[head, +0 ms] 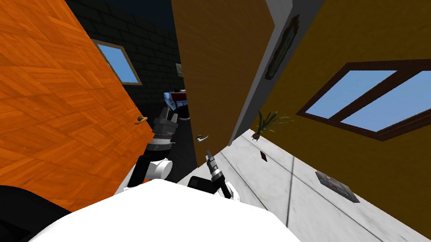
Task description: Push the door open
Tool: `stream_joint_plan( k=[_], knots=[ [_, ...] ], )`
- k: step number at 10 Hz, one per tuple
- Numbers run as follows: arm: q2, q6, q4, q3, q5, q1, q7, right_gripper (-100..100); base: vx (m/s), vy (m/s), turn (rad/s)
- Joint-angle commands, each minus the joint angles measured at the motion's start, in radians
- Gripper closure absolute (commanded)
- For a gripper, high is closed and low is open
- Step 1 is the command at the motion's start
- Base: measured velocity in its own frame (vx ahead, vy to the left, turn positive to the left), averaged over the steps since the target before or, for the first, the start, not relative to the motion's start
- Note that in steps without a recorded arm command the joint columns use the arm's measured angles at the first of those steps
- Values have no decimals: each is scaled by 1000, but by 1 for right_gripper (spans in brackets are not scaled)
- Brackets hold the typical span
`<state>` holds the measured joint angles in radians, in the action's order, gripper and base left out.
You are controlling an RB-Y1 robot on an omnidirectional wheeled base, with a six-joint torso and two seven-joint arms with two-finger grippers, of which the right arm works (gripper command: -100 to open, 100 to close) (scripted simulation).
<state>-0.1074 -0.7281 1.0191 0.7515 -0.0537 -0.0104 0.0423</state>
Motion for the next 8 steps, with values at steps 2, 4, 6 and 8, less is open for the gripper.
stream_joint_plan(
  k=[2, 4, 6, 8],
  knots=[
    [-1, -6, -53, 33, 1, 20, 9, -100, 119, -44, 32],
    [0, -12, -99, 59, 1, 38, 16, -100, 129, -69, 24],
    [0, -16, -130, 77, 2, 50, 21, -100, 161, -49, 32],
    [-2, -15, -130, 78, 2, 49, 21, -100, 71, -29, 6]
  ],
)
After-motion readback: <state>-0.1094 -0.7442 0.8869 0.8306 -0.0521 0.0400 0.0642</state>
